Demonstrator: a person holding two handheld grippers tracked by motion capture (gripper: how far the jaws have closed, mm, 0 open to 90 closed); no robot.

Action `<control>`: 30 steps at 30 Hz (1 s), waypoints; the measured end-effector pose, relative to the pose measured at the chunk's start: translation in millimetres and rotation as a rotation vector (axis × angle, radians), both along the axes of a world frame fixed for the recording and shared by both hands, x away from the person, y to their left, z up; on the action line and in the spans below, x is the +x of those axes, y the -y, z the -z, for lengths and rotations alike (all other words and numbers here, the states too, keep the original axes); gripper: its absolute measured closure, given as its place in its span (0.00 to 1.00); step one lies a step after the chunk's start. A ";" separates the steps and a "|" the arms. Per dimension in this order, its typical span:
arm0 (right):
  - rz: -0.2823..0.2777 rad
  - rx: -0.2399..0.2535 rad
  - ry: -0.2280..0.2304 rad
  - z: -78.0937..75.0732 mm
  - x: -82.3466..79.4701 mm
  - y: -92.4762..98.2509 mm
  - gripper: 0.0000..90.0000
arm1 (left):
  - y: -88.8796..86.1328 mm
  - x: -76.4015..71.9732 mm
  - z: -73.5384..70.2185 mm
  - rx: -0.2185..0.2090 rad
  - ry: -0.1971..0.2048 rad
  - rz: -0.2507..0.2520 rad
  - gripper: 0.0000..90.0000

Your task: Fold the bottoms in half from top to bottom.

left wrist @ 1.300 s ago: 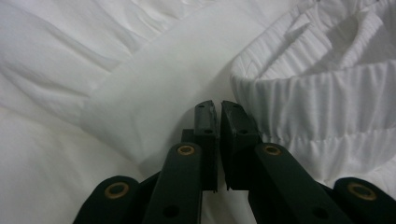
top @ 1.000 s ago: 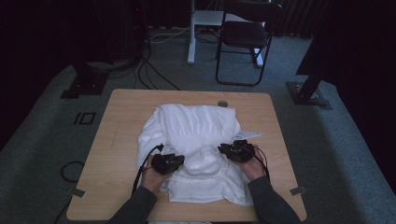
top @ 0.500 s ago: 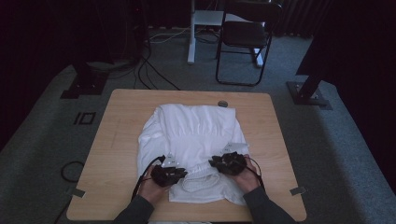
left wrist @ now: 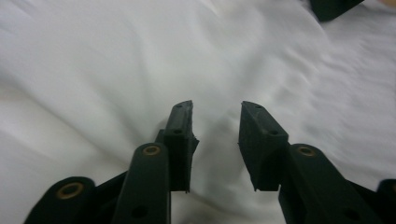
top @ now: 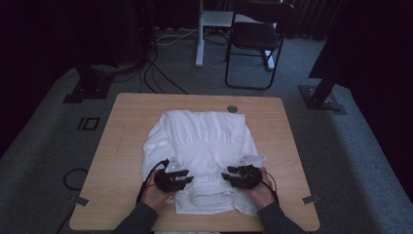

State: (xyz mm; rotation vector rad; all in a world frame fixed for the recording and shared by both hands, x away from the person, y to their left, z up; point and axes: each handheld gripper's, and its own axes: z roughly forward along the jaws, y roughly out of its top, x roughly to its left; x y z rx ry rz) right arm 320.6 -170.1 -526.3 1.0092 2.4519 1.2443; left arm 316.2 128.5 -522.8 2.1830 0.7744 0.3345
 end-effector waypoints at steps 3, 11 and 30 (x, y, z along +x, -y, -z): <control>0.070 0.056 0.053 -12.8 19.7 14.4 0.60 | -2.2 23.7 -12.4 -0.016 0.045 -0.060 0.69; 0.210 0.043 0.059 -1.6 86.3 15.3 0.57 | 0.0 91.0 -6.1 0.014 0.050 -0.196 0.66; 0.192 -0.087 -0.023 29.3 73.9 3.4 0.56 | -23.4 65.0 31.0 -0.053 -0.034 -0.195 0.66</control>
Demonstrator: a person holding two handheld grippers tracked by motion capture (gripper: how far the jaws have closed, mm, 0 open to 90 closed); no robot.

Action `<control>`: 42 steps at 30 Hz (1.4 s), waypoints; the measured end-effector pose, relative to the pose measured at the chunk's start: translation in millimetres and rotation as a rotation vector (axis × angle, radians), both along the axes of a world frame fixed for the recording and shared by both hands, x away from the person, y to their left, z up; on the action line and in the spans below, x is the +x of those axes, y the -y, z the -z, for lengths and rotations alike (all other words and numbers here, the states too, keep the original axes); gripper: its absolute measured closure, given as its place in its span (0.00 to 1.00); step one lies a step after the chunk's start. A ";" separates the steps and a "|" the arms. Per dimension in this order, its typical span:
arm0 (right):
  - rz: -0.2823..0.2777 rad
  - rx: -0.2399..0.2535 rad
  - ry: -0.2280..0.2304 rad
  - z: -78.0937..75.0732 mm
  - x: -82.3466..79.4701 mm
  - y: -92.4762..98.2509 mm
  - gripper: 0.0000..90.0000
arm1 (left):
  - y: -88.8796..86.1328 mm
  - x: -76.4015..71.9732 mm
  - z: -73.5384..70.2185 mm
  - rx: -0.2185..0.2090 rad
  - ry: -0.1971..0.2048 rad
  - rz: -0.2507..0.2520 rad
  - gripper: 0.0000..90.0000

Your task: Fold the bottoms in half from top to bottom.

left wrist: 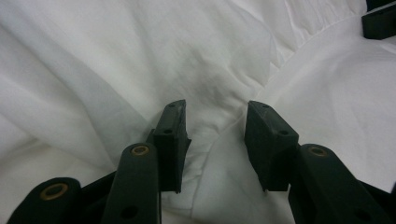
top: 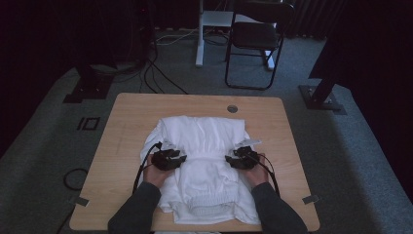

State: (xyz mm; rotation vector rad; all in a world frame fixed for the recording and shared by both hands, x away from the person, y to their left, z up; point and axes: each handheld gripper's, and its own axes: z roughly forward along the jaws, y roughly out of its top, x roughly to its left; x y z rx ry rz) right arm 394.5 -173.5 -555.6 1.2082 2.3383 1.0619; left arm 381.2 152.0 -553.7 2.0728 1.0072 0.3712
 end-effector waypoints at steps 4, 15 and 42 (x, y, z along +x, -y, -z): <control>-0.010 -0.002 0.002 0.5 -15.5 -2.7 0.56 | -2.0 -17.9 1.3 -0.007 0.002 -0.005 0.66; -0.038 -0.006 0.015 2.3 -41.7 -6.6 0.56 | -9.8 -40.8 -10.2 0.014 -0.008 0.038 0.62; -0.055 0.011 0.023 4.1 -40.5 -3.9 0.57 | -66.6 77.9 -28.3 0.066 -0.036 -0.322 0.92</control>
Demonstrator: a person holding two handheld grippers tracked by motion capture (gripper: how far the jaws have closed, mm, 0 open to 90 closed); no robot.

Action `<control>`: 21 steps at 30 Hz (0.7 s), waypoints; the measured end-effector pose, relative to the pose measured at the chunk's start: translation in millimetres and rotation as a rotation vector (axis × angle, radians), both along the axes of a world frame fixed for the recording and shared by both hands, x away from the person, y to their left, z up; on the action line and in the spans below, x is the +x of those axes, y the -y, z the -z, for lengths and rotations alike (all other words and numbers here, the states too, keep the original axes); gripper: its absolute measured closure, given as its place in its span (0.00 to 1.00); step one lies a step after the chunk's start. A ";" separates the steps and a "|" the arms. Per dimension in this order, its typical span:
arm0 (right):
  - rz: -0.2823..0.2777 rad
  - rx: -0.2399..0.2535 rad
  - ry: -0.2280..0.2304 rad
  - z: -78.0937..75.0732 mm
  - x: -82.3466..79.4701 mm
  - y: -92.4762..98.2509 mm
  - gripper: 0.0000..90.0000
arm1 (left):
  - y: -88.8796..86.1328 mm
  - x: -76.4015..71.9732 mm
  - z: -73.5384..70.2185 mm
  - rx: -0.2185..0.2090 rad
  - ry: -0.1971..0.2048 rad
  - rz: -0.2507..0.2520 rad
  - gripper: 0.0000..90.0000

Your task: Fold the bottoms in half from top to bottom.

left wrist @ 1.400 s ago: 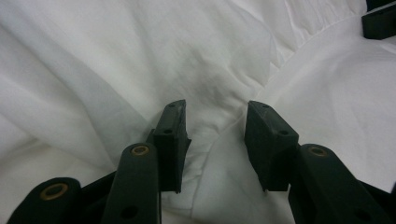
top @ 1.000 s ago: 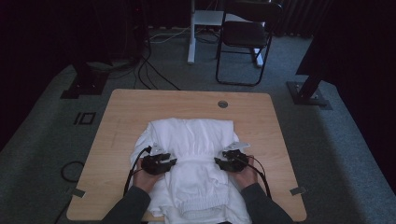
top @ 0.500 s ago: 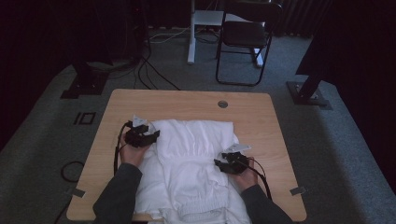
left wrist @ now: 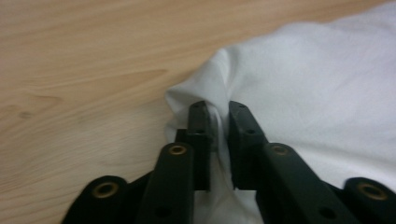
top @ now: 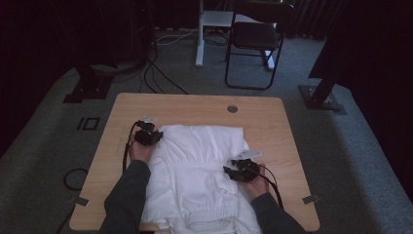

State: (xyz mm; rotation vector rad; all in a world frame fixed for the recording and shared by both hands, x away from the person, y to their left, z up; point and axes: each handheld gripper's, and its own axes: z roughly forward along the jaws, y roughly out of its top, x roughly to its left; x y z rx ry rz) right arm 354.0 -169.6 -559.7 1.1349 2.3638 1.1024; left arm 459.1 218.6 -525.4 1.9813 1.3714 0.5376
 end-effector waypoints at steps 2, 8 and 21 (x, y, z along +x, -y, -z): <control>0.000 0.001 -0.001 0.0 0.2 0.2 0.57 | -5.7 0.8 0.2 -0.022 -0.016 -0.021 0.91; 0.000 0.000 -0.001 -0.2 0.4 -0.1 0.57 | -6.6 10.7 3.5 -0.036 -0.013 -0.088 0.47; -0.025 0.027 -0.007 -8.0 6.5 5.8 0.59 | -6.2 20.2 15.7 -0.085 -0.095 -0.006 0.63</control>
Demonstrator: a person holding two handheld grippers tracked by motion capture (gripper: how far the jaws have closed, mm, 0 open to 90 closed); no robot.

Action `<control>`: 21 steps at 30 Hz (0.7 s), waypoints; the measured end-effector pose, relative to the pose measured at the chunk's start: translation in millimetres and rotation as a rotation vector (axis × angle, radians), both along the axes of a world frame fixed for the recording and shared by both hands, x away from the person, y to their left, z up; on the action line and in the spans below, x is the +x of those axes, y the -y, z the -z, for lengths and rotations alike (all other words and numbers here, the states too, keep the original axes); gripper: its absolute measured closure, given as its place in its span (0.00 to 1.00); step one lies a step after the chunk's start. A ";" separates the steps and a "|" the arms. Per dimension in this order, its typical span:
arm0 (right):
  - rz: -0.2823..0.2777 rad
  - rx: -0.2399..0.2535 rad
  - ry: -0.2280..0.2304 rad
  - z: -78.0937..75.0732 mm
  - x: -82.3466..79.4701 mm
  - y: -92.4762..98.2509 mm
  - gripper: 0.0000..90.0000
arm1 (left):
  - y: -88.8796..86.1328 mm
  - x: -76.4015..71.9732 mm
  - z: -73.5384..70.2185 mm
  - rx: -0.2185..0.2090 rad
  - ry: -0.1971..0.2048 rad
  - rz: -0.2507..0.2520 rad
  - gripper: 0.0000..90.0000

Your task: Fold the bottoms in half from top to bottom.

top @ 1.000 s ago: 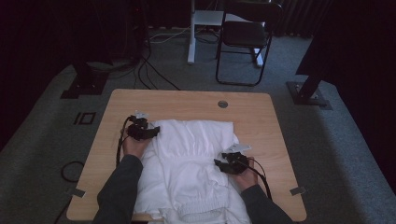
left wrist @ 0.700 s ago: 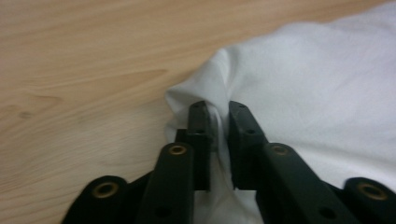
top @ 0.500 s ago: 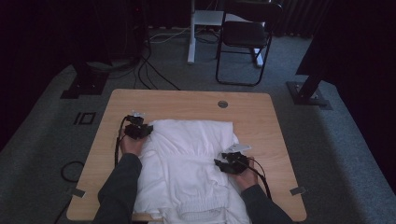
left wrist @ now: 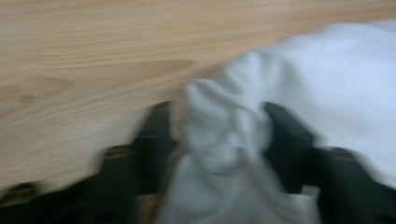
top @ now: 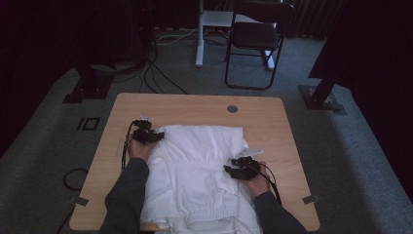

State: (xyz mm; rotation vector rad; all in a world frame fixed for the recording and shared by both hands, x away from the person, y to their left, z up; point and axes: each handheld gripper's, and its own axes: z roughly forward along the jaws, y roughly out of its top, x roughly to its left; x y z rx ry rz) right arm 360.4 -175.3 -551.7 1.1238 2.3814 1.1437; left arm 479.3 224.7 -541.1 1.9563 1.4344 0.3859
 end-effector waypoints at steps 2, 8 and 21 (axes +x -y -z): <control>0.038 0.033 0.052 -10.9 5.5 8.9 0.61 | 0.7 0.2 0.7 -0.032 -0.013 0.023 0.78; 0.195 0.110 0.044 -33.2 57.7 39.3 0.52 | 1.6 0.2 0.6 -0.033 -0.013 0.029 0.84; 0.269 0.092 -0.087 -17.1 146.9 28.9 0.42 | -1.3 -0.2 2.5 -0.065 -0.014 0.026 0.84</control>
